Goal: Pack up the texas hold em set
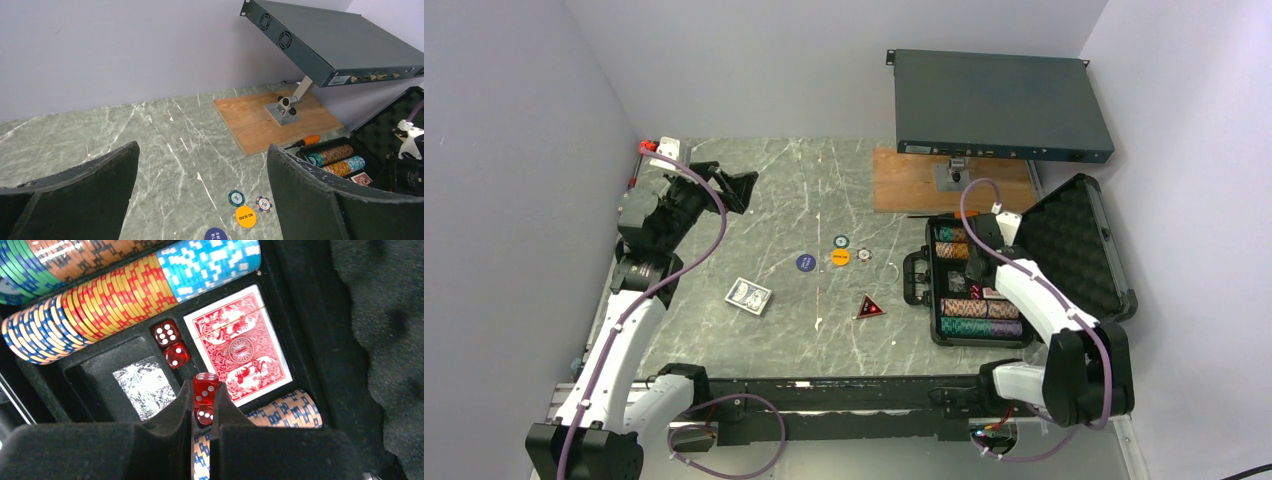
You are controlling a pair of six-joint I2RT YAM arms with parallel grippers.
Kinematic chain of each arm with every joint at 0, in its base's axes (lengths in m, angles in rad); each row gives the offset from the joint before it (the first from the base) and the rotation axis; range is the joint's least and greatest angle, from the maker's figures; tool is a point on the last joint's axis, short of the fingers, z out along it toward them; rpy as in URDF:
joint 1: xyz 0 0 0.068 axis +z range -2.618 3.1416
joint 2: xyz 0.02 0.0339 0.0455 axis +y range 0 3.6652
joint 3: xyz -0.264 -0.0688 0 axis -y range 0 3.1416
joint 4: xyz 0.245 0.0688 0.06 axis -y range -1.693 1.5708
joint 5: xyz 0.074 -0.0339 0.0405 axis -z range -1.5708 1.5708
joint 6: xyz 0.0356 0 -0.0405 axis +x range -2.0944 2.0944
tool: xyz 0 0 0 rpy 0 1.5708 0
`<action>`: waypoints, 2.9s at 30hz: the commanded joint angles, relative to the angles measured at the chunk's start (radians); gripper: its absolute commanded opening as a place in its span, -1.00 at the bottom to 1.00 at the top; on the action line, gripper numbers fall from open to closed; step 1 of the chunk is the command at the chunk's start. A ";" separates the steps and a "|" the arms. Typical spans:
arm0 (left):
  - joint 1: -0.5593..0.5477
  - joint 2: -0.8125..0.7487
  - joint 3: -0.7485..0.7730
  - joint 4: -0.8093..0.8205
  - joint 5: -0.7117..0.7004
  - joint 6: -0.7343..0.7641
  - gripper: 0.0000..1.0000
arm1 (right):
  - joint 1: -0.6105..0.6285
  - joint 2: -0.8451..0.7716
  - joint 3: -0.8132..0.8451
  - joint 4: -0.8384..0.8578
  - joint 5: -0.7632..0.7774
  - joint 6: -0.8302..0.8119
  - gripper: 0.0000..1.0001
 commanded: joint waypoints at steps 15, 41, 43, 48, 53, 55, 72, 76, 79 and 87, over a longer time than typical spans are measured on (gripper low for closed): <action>0.005 0.004 0.019 0.048 0.025 -0.007 0.98 | -0.006 0.154 0.058 0.053 -0.119 -0.092 -1.00; 0.006 -0.003 0.019 0.048 0.025 -0.006 0.98 | -0.025 0.201 0.082 0.013 -0.103 -0.086 -0.64; 0.006 -0.004 0.018 0.049 0.023 -0.007 0.98 | -0.028 0.205 0.081 0.018 -0.111 -0.091 -0.57; 0.006 -0.004 0.018 0.048 0.023 -0.006 0.98 | -0.028 0.196 0.081 0.022 -0.133 -0.101 -0.34; 0.006 -0.004 0.019 0.048 0.025 -0.008 0.98 | -0.026 0.133 0.081 0.007 -0.139 -0.108 -0.10; 0.006 -0.004 0.019 0.050 0.026 -0.008 0.98 | -0.024 0.103 0.088 -0.003 -0.158 -0.112 -0.06; 0.006 -0.020 0.017 0.032 -0.014 0.003 0.98 | 0.560 0.255 0.293 0.265 -0.390 -0.107 0.27; 0.007 -0.068 0.010 -0.001 -0.130 0.032 0.98 | 0.697 0.434 0.354 0.454 -0.602 -0.185 0.62; 0.014 -0.119 0.000 -0.027 -0.264 0.062 0.98 | 0.765 0.554 0.442 0.555 -0.658 -0.262 0.90; 0.094 -0.134 0.037 -0.138 -0.512 0.060 0.98 | 0.890 0.897 0.894 0.400 -0.618 -0.474 1.00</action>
